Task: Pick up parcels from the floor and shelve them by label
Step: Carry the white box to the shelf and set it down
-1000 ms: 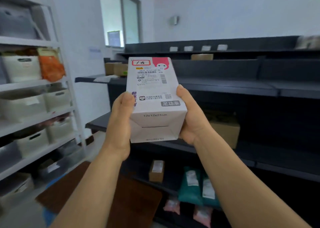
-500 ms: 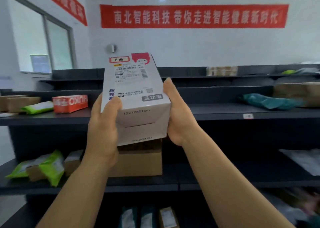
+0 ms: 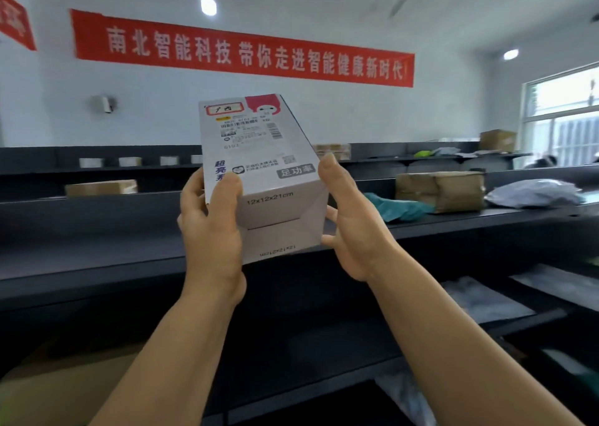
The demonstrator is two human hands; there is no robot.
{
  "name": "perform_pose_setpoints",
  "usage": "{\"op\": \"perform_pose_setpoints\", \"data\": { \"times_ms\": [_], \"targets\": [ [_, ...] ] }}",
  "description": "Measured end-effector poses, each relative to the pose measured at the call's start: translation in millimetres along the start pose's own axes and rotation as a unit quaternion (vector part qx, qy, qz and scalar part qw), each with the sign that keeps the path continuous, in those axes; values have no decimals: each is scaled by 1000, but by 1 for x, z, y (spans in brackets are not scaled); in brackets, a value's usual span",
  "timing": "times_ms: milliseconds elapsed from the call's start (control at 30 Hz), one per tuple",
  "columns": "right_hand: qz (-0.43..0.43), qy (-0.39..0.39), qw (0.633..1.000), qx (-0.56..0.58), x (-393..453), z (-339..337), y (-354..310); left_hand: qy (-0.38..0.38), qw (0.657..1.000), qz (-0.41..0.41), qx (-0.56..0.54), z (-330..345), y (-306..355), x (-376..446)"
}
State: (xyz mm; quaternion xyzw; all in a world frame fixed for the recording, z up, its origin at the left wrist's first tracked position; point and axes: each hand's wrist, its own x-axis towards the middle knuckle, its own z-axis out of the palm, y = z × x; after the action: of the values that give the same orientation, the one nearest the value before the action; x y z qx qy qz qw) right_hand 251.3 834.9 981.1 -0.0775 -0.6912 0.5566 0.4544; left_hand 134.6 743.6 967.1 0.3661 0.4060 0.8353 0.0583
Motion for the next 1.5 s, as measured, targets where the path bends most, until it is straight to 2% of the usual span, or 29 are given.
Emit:
{"op": "perform_pose_setpoints", "data": {
  "times_ms": [100,267,500,633,800,967,1033,1200,1367,1500],
  "targets": [
    [9,25,1000,-15,5,-26,-3,-17,1000,-14,-19,29,-14,14],
    [-24,77,995,-58,22,-58,-2,-69,996,-31,-46,71,-35,43],
    [-65,141,984,-86,60,-95,-3,-113,991,-51,-41,116,-64,69],
    [-47,161,982,-90,89,-120,3,-122,988,-89,-23,140,-84,86],
    [-18,147,982,-114,132,-161,20,-145,982,-116,36,166,-113,118],
    [24,128,980,-150,178,-202,51,-166,965,-185,80,190,-146,151],
    [41,111,978,-170,198,-218,66,-153,963,-211,72,199,-164,160],
    [68,60,959,-268,238,-253,103,-105,950,-262,133,221,-212,168],
    [107,33,958,-262,262,-279,140,-72,938,-271,204,232,-252,178],
    [102,21,954,-280,278,-287,155,-62,933,-269,233,237,-261,184]
  ]
}}
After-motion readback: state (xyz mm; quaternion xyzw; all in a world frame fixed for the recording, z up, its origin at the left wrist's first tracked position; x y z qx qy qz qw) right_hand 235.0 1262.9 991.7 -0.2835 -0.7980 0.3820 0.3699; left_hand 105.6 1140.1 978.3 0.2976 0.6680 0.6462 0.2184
